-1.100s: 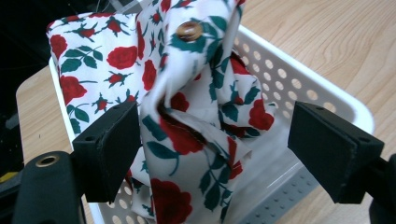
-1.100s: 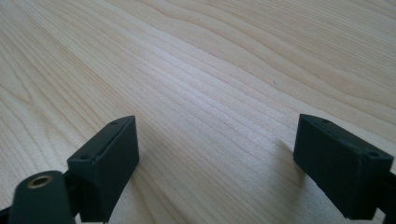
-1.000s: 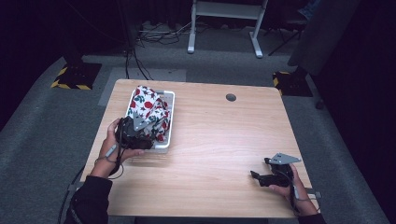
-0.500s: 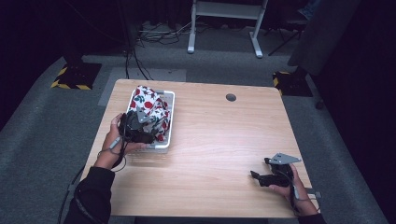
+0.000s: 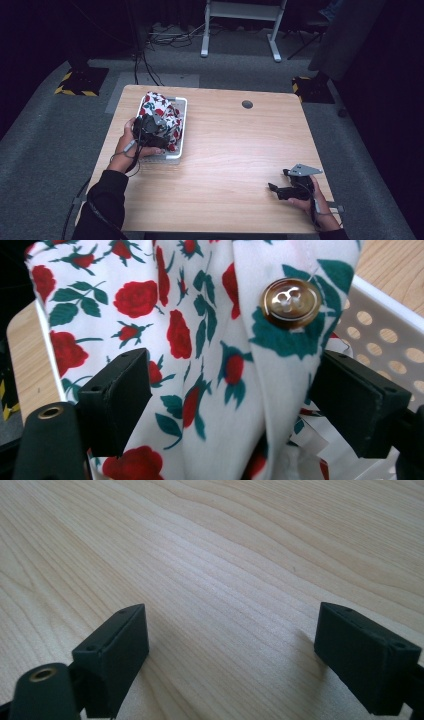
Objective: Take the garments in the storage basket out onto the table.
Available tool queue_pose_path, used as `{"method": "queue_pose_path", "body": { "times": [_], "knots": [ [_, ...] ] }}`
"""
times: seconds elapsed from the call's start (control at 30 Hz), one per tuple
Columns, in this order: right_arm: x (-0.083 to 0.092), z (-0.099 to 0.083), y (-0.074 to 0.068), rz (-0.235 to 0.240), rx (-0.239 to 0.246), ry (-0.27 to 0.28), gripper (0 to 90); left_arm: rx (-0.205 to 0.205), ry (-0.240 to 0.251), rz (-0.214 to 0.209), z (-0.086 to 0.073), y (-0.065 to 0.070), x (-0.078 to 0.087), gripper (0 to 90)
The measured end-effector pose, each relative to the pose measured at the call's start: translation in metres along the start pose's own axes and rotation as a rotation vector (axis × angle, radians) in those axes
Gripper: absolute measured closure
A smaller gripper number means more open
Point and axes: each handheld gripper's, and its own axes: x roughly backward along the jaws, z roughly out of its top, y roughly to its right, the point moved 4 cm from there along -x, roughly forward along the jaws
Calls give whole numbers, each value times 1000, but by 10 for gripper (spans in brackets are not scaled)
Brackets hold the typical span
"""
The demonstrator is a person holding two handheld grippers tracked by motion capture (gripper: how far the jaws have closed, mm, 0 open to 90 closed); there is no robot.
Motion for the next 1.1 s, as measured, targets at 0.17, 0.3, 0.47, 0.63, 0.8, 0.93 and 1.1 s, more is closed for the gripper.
{"method": "queue_pose_path", "body": {
  "times": [0.17, 0.3, 0.47, 0.63, 0.8, 0.93, 1.1],
  "knots": [
    [0, 0, 0, 1, 2, -1, 143, -3, -31, -9, 3, -1, -12, 169],
    [0, 0, 0, 1, 1, -1, 143, -11, -56, -15, 4, 0, -19, 169],
    [0, 0, 0, 1, 2, -1, 143, -12, -79, -22, 6, 1, -27, 169],
    [0, 0, 0, 2, 2, -1, 143, -24, -97, -27, 9, 2, -32, 169],
    [0, 0, 0, 1, 2, 0, 143, -51, -125, -23, 12, 4, -37, 168],
    [0, 0, 0, 2, 3, -1, 143, -57, -145, -31, 15, 4, -43, 178],
    [0, 0, 0, 2, 3, -1, 144, -62, -165, -43, 17, 6, -50, 183]
  ]
}}
